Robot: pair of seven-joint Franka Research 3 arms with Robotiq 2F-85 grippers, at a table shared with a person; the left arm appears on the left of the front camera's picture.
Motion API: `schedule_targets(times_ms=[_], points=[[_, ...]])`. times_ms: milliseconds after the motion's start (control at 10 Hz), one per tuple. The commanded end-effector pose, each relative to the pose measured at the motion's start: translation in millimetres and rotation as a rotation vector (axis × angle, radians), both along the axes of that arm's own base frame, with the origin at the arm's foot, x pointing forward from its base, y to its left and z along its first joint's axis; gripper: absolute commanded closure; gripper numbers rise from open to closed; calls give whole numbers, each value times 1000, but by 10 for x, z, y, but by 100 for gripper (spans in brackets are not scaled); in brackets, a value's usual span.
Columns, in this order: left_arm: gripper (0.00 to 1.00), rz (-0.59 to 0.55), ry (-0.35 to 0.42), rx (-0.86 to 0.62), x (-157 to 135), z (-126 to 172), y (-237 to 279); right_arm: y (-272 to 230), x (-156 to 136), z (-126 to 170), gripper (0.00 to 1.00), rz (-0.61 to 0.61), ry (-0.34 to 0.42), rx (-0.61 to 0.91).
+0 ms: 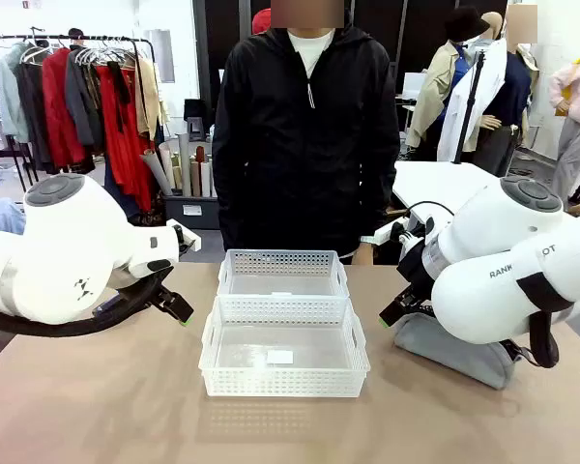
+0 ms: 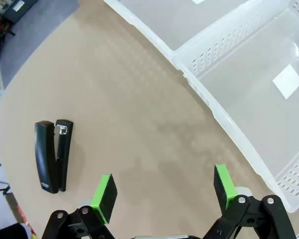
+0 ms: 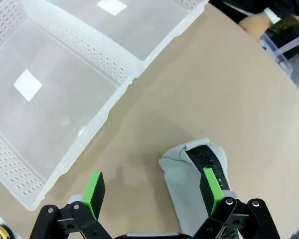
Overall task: Distribute items into two baskets.
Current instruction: Pick up the Pencil pouch that the person points to.
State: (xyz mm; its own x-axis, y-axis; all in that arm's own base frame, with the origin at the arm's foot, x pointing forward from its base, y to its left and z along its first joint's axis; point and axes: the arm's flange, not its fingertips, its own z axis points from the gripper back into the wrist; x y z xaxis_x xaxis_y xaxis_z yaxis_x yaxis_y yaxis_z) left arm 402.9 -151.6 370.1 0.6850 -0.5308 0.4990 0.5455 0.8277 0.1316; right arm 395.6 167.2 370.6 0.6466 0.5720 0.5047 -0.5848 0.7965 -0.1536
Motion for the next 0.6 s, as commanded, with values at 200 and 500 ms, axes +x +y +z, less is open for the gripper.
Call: schedule_targets(times_ms=[200, 500], points=[[0, 0, -1, 0, 0, 2, 0, 0, 0, 0, 0, 0, 0, 0], [0, 0, -1, 0, 0, 2, 0, 0, 0, 0, 0, 0, 0, 0]])
